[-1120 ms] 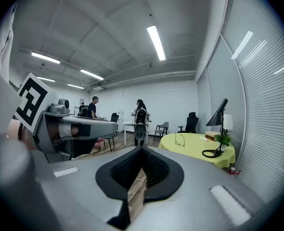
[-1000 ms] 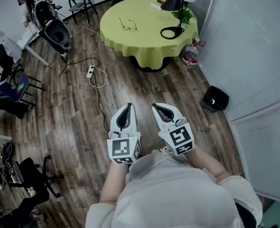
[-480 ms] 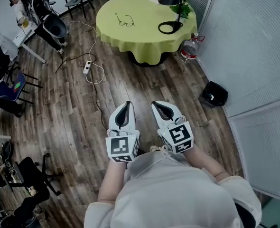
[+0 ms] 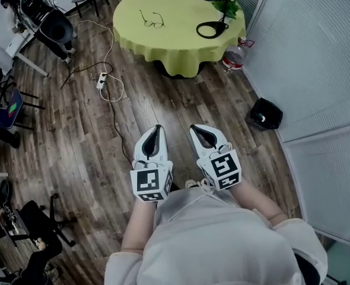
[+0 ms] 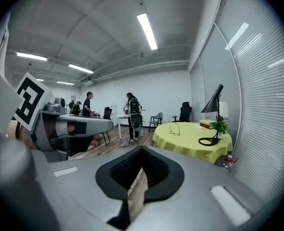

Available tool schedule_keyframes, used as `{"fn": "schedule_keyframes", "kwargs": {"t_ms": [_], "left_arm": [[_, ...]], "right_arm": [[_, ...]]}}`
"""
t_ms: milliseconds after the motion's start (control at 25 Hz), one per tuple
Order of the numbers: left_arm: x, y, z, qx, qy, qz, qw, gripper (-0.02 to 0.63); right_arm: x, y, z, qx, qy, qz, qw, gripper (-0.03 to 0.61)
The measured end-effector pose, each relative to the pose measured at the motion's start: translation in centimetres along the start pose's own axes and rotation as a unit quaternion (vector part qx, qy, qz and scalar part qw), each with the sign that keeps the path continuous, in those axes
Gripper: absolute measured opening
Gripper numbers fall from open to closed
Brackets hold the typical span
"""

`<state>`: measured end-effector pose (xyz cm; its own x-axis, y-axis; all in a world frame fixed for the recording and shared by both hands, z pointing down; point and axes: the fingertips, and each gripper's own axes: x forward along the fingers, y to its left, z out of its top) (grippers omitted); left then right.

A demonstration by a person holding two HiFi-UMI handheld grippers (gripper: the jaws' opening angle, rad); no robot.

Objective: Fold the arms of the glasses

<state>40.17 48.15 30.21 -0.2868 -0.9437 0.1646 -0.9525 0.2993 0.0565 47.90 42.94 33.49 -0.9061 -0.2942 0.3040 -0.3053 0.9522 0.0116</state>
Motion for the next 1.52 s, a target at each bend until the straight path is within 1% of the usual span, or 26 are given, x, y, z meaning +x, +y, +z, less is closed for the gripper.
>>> {"fn": "schedule_keyframes", "kwargs": {"t_ms": [160,280,400,600,720,800,960,1080,1200,1360,1520], "left_arm": [[2.4,4.1,0.7,0.001,0.0,-0.012,0.9999,0.006],[4.3,8.2,1.8,-0.01,0.001,-0.019,0.9998,0.006],[6.8,12.7,3.0,-0.007,0.007,-0.029,0.9995,0.006],[11.0,22.0,5.0,-0.012,0.019,-0.049,0.9986,0.006],[13.1,27.9,5.7,-0.004,0.023,-0.054,0.9983,0.006],[14.3,31.3,6.3,0.001,0.023,-0.062,0.9978,0.006],[16.6,37.1,6.9,0.003,0.024,-0.071,0.9972,0.006],[18.2,40.2,6.1,-0.007,0.035,-0.069,0.9969,0.006],[19.9,42.3,5.3,-0.015,0.045,-0.068,0.9966,0.006],[23.7,44.3,5.0,-0.019,0.053,-0.061,0.9966,0.006],[29.3,45.7,5.2,-0.012,0.06,-0.047,0.997,0.006]], "right_arm": [[4.0,0.3,1.5,0.003,-0.001,-0.014,1.0,-0.002],[7.6,0.8,2.6,0.01,0.011,-0.026,1.0,-0.003],[12.0,0.8,3.9,0.018,0.023,-0.042,0.999,-0.002],[20.4,1.6,6.8,0.028,0.036,-0.072,0.996,-0.002],[26.0,2.7,8.5,0.037,0.04,-0.088,0.995,-0.002],[29.3,3.6,9.8,0.043,0.04,-0.094,0.994,-0.002],[35.1,5.6,12.1,0.033,0.039,-0.102,0.994,-0.003],[38.3,6.4,12.1,0.036,0.051,-0.103,0.993,-0.002],[40.8,5.8,12.1,0.035,0.063,-0.104,0.992,-0.002],[44.6,2.8,12.7,0.038,0.064,-0.109,0.991,-0.002],[49.1,-1.6,13.3,0.042,0.056,-0.105,0.992,-0.003]]}}
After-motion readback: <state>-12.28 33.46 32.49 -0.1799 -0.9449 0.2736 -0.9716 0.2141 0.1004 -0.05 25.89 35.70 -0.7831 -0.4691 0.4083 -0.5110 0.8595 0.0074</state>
